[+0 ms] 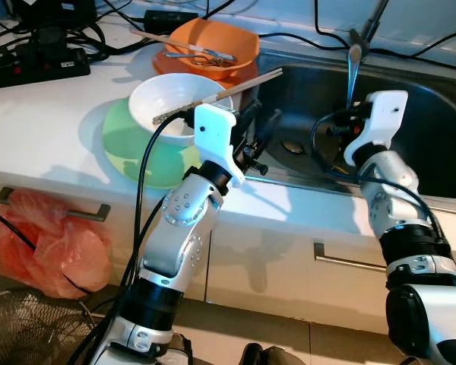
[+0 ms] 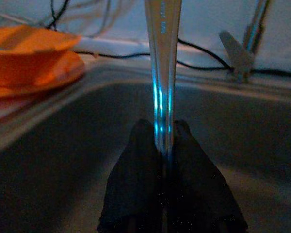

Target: Kitchen organization

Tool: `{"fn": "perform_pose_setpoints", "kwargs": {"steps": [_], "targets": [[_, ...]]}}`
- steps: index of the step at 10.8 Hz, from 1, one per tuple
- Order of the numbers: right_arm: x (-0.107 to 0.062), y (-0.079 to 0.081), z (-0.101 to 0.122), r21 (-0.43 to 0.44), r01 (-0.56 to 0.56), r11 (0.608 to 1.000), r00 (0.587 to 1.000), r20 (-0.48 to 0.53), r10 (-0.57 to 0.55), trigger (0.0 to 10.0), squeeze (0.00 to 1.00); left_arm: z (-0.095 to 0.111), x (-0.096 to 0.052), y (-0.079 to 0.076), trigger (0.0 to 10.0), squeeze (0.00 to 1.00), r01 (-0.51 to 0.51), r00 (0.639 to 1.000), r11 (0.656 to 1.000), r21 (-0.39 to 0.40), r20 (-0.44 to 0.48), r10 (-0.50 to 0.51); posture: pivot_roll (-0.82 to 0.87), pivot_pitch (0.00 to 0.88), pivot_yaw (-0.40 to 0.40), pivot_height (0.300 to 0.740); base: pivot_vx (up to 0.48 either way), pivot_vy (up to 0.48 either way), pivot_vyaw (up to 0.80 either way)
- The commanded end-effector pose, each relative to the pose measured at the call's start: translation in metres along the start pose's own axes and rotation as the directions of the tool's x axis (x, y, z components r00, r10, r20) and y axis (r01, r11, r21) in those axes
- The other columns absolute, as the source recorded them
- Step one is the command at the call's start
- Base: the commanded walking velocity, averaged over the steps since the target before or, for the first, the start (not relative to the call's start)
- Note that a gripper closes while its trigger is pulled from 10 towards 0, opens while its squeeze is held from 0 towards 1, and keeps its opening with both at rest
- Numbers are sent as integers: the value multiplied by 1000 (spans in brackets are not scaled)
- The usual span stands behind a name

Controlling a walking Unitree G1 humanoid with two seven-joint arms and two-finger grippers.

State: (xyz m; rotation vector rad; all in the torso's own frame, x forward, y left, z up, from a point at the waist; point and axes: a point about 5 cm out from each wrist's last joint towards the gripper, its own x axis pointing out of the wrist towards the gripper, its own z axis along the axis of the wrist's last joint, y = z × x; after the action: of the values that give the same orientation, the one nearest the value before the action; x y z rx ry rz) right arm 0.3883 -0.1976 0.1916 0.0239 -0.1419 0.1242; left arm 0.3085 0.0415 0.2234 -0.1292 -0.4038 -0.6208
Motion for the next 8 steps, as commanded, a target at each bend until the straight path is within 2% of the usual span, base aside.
{"fn": "perform_pose_setpoints", "kwargs": {"steps": [1, 3, 6, 8], "targets": [[3, 0, 3, -8, 18, 1000, 1000, 16, -18, 10000, 0, -2, -2, -2, 10000, 0, -14, 1000, 999, 45, 25, 12, 198, 134, -79, 740, 0, 0, 0], [3, 3, -2, -8, 21, 1000, 1000, 2, -21, 10000, 0, -2, 0, 1, 10000, 0, -52, 999, 997, 61, 7, 51, 199, 141, -80, 740, 0, 0, 0], [2, 12, -16, 8, 32, 999, 999, -26, -32, 10000, 0, -25, -1, 12, 10000, 0, -111, 992, 988, 106, -55, 117, 197, 150, -81, 740, 0, 0, 0], [2, 12, -15, 11, 34, 999, 999, -6, -34, 10000, 0, -31, -3, 14, 10000, 0, -107, 991, 982, 153, -67, 119, 197, 154, -81, 740, 0, 0, 0]]}}
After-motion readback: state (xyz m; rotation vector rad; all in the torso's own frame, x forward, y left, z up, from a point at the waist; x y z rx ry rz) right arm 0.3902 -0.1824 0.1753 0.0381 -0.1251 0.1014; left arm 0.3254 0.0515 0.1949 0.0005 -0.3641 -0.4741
